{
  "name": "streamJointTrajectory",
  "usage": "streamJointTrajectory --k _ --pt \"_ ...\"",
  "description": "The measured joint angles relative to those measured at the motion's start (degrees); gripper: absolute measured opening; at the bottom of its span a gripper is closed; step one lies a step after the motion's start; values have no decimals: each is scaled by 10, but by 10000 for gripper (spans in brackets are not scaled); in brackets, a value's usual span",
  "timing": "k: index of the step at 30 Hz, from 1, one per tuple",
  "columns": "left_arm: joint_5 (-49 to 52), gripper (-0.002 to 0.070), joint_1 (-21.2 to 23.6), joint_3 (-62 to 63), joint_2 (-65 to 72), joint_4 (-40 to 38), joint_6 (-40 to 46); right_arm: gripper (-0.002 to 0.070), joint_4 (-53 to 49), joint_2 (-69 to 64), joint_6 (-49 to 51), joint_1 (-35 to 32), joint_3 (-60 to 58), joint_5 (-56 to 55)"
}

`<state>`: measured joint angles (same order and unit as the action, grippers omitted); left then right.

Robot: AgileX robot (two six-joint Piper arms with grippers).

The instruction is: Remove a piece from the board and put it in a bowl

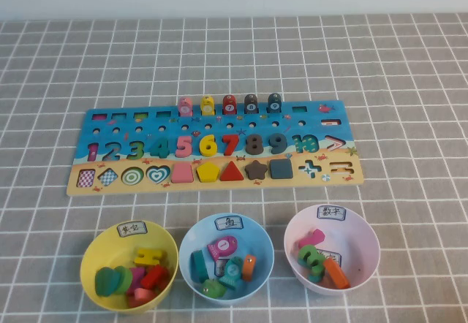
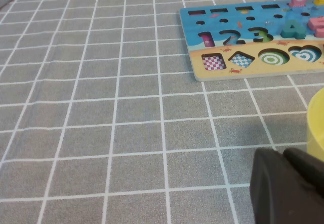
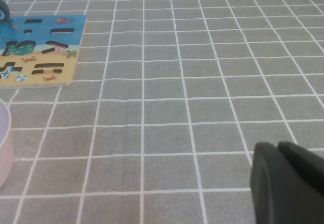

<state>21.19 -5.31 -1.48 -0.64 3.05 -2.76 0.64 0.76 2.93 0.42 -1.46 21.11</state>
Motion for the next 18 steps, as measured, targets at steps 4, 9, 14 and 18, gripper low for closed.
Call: streamJointTrajectory --k 4,9,14,18 --pt "0 -1 0 0 0 1 0 -17 0 0 0 0 0 0" --pt "-1 -1 0 0 0 2 0 -17 0 0 0 0 0 0" --pt "-1 -1 0 0 0 3 0 -17 0 0 0 0 0 0" --pt "-1 -1 0 0 0 4 0 -17 0 0 0 0 0 0"
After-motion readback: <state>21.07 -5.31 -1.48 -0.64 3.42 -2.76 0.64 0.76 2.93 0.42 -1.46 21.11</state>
